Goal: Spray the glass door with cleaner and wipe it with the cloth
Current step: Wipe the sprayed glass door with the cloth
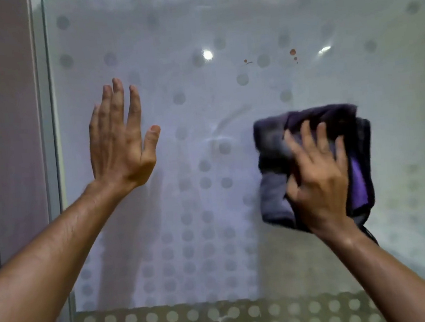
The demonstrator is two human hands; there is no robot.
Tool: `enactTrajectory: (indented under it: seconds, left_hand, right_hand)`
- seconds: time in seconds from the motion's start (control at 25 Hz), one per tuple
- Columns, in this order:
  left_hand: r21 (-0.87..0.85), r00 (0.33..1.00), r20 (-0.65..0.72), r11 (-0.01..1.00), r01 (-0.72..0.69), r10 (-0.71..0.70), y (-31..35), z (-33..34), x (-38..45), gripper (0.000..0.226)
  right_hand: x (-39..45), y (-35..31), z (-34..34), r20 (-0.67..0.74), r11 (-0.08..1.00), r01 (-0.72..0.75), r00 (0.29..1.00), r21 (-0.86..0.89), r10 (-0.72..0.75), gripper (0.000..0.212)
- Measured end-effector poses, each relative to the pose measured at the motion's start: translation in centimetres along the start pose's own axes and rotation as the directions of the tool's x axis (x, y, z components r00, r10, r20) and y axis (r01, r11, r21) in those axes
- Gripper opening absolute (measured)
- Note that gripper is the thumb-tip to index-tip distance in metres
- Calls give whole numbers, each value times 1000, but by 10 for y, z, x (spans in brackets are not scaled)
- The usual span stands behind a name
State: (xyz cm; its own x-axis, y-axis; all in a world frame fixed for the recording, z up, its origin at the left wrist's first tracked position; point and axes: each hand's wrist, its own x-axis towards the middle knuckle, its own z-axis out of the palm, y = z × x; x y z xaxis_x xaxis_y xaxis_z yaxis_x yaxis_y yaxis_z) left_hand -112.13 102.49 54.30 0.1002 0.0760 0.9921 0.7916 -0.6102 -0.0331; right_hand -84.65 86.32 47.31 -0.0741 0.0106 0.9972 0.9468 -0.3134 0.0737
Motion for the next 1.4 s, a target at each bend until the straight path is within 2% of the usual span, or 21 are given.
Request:
enactTrajectory:
  seconds: [0.08,0.16,0.28,0.36,0.44,0.48,0.56,0.64,0.72,0.76,0.8,0.84,0.96,1.04,1.08,1.16,1.28,1.4]
  left_hand:
    - [1,1000,-5,1000,10,-10,2,0,-1,73]
    - [6,1000,-5,1000,17,-17,3,2,-1,73]
    - [10,999,-9,999,31,-31,5,3,-3,72]
    - [3,999,-11,999,37,-37,9,2,-4,72]
    - [1,999,-1,999,45,-45,12,1,-6,72]
    - [-1,999,5,999,47,-47,13,2,-8,72]
    - [-2,999,8,999,46,-46,14,2,-11,72]
    - [3,999,2,999,40,-40,14,1,-10,71]
    - [12,999,-6,999,41,-41,14,2,-10,71]
    - [15,999,-11,999,44,-43,14,4,-10,72]
    - [15,999,-17,999,47,-46,14,5,-10,72]
    - [15,999,-22,999,49,-49,14,6,-10,72]
    - [12,999,-26,999,42,-41,13,7,-10,72]
    - [5,999,-30,999,38,-38,11,7,-9,71]
    - [1,999,-27,999,35,-35,10,7,-9,71]
    - [-5,999,-27,999,36,-36,10,6,-9,71]
    - [1,998,-34,999,45,-45,13,6,-11,72]
    - [3,998,-36,999,43,-43,14,5,-9,72]
  right_hand:
    - [37,-15,5,-61,981,-183,981,66,187,66]
    - [62,-41,12,-74,968,-220,970,125,230,63]
    - [42,-69,18,-61,986,24,998,164,-14,59]
    - [-7,-72,14,-7,964,197,980,178,-199,53]
    - [-51,-53,5,62,947,286,953,145,-297,50]
    - [-60,-35,1,78,950,289,951,116,-298,51]
    - [-50,5,-4,42,981,178,983,75,-181,59]
    - [-16,31,-6,-30,994,-83,996,73,86,64]
    - [34,38,-5,-88,929,-339,931,148,353,62]
    - [57,34,-3,-104,894,-407,897,186,430,60]
    - [76,26,0,-110,882,-421,886,213,450,59]
    - [89,15,4,-112,899,-375,907,226,407,58]
    - [74,-9,9,-80,970,-60,994,234,81,61]
    - [41,1,4,-40,972,107,994,208,-101,63]
    - [27,14,0,-21,975,127,992,184,-126,65]
    - [23,37,-7,-40,983,20,999,184,-13,66]
    - [65,41,-6,-65,925,-267,954,269,294,65]
    - [125,20,-1,-74,898,-310,934,313,348,64]
